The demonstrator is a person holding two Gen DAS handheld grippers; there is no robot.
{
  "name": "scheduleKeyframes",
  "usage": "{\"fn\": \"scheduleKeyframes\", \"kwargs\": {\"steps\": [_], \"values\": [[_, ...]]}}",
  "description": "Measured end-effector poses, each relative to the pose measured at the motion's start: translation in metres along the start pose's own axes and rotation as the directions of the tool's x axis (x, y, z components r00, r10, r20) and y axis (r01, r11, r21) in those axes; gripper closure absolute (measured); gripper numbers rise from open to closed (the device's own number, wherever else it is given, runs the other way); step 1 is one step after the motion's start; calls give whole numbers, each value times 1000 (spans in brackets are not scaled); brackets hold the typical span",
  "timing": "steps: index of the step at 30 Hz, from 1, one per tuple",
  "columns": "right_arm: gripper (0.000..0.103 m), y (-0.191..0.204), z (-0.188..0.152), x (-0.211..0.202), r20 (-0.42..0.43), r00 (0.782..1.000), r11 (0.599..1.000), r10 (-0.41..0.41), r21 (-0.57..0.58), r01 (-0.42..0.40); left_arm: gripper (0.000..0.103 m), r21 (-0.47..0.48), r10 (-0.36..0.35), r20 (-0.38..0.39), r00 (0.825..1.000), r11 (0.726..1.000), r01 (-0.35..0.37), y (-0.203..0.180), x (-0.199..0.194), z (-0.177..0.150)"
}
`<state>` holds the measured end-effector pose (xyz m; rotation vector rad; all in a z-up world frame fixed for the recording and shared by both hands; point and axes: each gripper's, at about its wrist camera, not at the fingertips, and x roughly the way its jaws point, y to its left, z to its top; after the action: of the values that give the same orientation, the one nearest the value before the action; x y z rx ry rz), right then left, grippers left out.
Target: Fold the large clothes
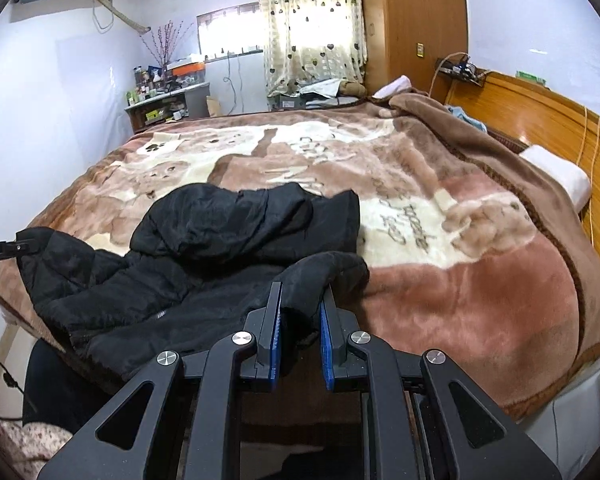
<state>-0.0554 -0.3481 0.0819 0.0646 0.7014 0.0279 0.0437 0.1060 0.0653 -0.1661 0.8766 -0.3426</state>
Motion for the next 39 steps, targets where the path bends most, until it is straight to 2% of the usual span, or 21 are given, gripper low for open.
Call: {"fn": "scheduleKeyframes", "kwargs": {"steps": [8, 15, 22, 27, 34, 39], "values": [[87, -2, 44, 29, 7, 999, 999, -39, -27, 39, 81, -12, 18, 47, 999, 1000, -17, 1, 22, 50], [87, -7, 72, 52, 1, 998, 998, -55, -22, 55, 81, -31, 39, 50, 998, 999, -38, 7, 46, 89], [87, -21, 103, 86, -38, 999, 999, -39, 31, 40, 80, -52, 60, 30, 998, 997, -58, 15, 77, 124], [87, -25, 124, 115, -65, 996, 998, -58, 14, 59, 80, -72, 78, 14, 997, 994, -76, 23, 107, 150], [87, -36, 151, 172, -124, 990, 997, -67, 29, 71, 80, -101, 106, -39, 994, 989, -109, 35, 162, 187], [86, -45, 165, 213, -181, 981, 995, -62, 61, 75, 80, -137, 121, -105, 987, 981, -135, 48, 210, 205]]}}
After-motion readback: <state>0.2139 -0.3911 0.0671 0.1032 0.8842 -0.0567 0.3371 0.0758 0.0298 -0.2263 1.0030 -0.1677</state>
